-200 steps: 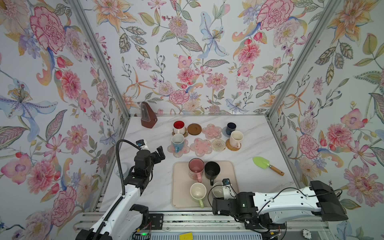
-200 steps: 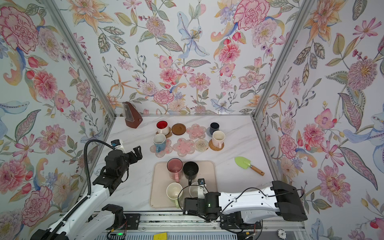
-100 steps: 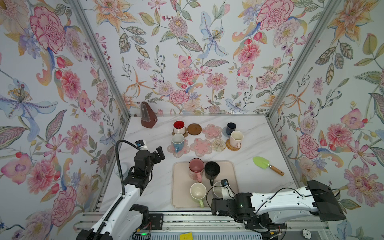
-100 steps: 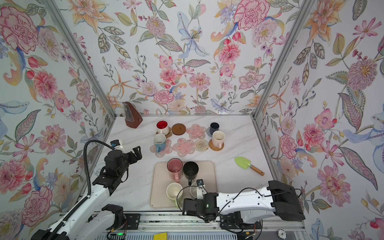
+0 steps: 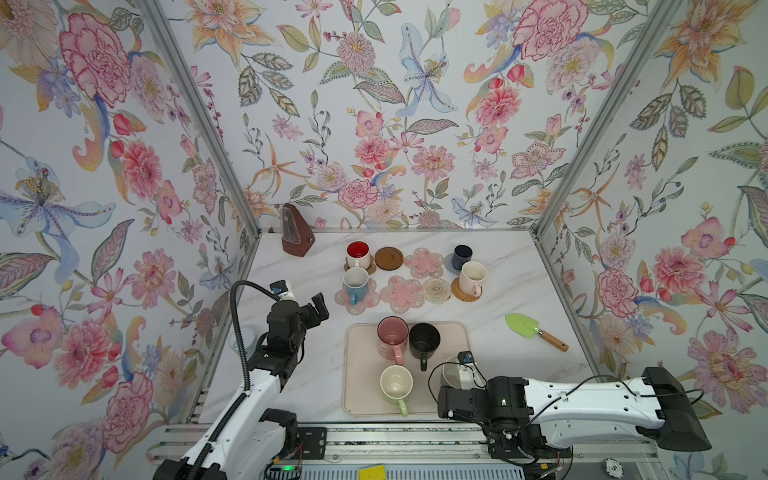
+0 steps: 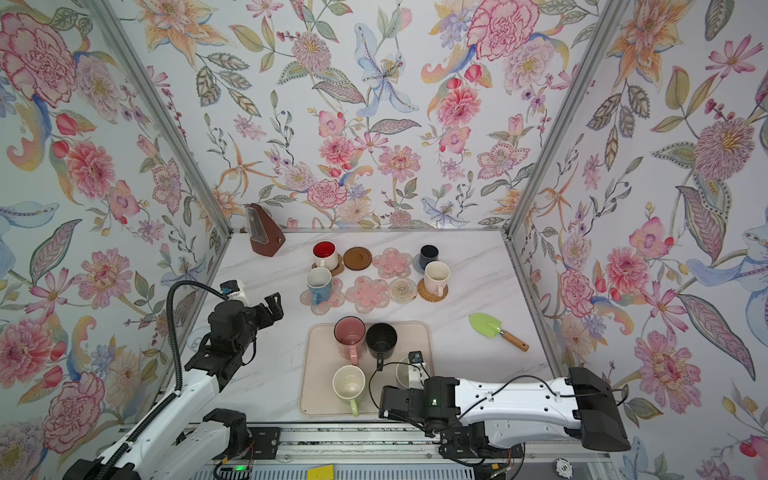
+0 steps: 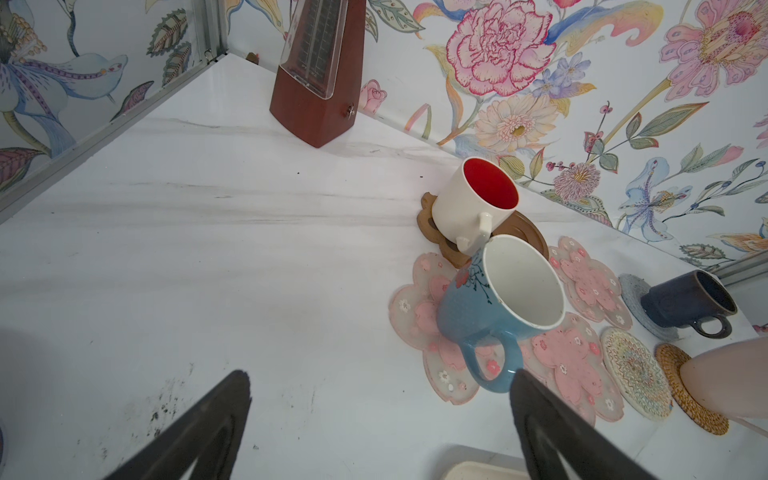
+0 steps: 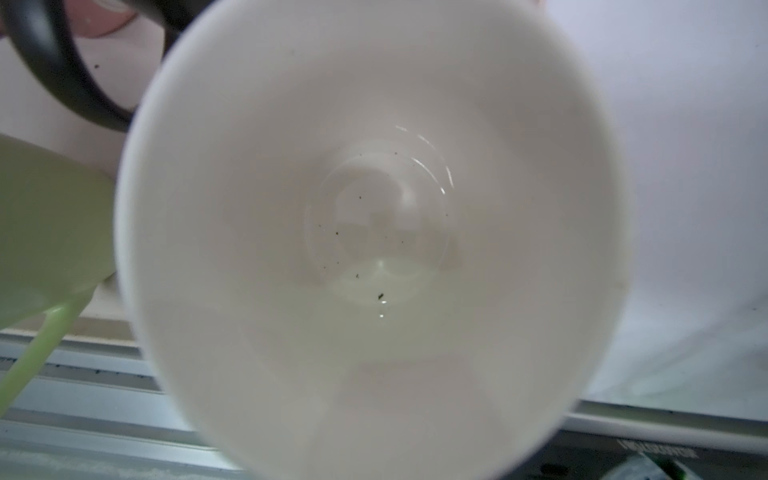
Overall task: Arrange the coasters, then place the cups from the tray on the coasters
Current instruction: 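Lift the lavender mug and carry it toward the pink flower coaster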
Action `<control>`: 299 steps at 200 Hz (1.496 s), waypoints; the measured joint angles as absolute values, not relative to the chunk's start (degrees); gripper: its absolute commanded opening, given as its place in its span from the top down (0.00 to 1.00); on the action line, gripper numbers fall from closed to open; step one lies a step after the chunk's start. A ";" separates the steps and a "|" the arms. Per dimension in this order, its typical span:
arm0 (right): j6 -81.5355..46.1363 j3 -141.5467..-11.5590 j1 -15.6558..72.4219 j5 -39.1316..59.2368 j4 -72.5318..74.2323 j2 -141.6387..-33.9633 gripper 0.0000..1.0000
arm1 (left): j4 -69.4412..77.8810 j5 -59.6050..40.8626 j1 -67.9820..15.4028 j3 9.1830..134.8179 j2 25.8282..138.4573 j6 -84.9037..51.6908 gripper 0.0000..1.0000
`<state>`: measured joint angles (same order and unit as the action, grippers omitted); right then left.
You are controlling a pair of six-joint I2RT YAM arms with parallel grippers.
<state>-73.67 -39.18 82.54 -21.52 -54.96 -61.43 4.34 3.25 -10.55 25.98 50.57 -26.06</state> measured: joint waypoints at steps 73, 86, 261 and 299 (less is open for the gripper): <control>-59.86 -44.60 65.30 -23.62 -59.35 -58.35 1.00 | 4.38 3.18 -9.58 25.32 50.30 -26.48 0.01; -56.21 -47.13 61.82 -23.86 -59.16 -58.61 1.00 | 4.36 3.18 -9.47 24.88 50.09 -26.68 0.01; -21.71 -84.12 34.17 -15.33 -37.50 -98.17 1.00 | 4.05 2.96 -8.45 21.80 47.48 -30.61 0.01; -19.20 -91.66 32.93 -14.37 -36.62 -107.04 1.00 | 3.68 2.98 -8.23 21.80 46.09 -31.40 0.01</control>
<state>-19.20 -91.66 32.93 -14.37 -36.62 -107.04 3.68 2.98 -8.23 21.80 46.09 -31.40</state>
